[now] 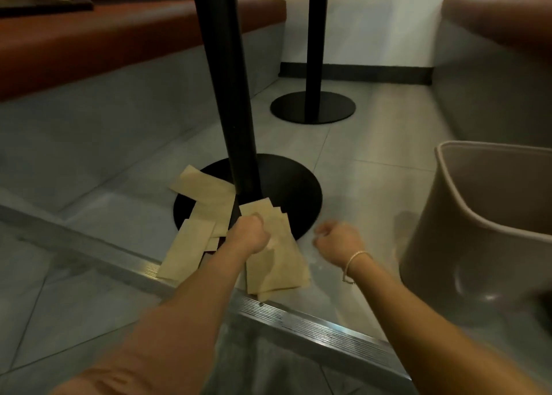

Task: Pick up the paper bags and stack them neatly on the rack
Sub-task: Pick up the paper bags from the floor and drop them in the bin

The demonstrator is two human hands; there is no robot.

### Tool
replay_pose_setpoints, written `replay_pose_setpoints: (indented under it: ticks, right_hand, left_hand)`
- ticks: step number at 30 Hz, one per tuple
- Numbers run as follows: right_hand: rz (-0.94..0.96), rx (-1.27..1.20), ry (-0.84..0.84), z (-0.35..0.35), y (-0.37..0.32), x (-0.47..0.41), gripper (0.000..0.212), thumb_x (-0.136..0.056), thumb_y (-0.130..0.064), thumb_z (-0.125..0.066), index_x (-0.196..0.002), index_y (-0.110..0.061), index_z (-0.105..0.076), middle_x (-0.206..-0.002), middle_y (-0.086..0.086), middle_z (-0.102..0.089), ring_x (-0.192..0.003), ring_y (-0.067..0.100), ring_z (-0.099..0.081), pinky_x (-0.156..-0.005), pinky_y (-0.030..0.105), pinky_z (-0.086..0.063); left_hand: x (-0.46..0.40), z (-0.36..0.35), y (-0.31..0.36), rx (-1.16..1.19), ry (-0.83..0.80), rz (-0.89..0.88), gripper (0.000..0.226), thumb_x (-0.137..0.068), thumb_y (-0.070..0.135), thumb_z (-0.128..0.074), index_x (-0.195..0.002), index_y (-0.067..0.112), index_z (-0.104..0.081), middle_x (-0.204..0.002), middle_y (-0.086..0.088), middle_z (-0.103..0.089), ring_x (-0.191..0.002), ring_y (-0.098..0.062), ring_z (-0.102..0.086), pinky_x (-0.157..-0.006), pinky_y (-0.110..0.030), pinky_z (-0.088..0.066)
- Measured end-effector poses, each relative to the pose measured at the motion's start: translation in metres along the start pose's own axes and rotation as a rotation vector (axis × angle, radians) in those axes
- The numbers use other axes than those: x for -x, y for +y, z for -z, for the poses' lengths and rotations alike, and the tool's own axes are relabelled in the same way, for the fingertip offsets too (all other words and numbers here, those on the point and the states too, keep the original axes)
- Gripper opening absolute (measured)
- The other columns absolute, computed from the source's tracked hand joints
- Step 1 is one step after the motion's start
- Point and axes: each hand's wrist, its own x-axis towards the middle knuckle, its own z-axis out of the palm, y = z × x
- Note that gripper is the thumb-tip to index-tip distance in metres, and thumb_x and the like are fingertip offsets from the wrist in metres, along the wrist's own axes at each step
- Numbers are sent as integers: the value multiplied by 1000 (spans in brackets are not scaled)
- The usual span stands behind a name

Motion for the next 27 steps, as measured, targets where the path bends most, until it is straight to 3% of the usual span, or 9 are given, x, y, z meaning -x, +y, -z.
replay_pose_setpoints:
  ticks: [5,9,13,17,22,27]
  right_hand:
    - [-114,40,-198,-57,21,-12,34,-87,-14,-55,-121,-12,-56,-122,10,-59,-100,21,-56,-95,30,-48]
    - [-168,18,-194,-81,31,-18,35,-85,-13,-55,-120,-11,-52,-117,11,-57,-93,21,-51,-87,28,-48]
    - [-171,-39,-174,-93,33,-26,41,-86,-20,-60,-124,-12,-46,-115,10,-57,-101,26,-59,-87,32,-51]
    - [-201,-73,-150,-100,29,-36,43,-86,-21,-61,-124,-11,-45,-108,8,-54,-100,25,-56,-82,30,-48]
    - [-186,-210,-107,-108,20,-41,32,-82,-15,-61,-113,-13,-54,-94,1,-52,-90,23,-57,-82,33,-52]
    - [-107,-239,-106,-106,12,-39,10,-83,-13,-56,-92,-16,-59,-96,9,-65,-91,27,-63,-77,29,-52]
  left_hand:
    - [-19,-37,-16,-20,-49,-27,57,-89,32,-60,-136,12,-35,-132,-13,-45,-121,-30,-45,-93,-40,-43]
    - [-35,-53,-22,11,20,-67,65,-85,35,-65,-135,9,-32,-139,-10,-39,-129,-26,-35,-99,-39,-38]
    - [-47,-67,-34,37,42,-50,71,-84,39,-65,-139,11,-29,-139,-11,-41,-128,-27,-39,-98,-37,-39]
    - [-55,-71,-41,54,88,-11,63,-84,43,-63,-135,15,-41,-124,-12,-55,-113,-29,-54,-87,-36,-46]
    - [-56,-73,-33,-66,129,-63,41,-95,34,-45,-121,3,-50,-119,-18,-57,-108,-35,-55,-83,-34,-44]
    - [-57,-67,-39,106,146,-12,34,-101,19,-30,-120,1,-52,-111,-26,-59,-102,-40,-57,-83,-39,-45]
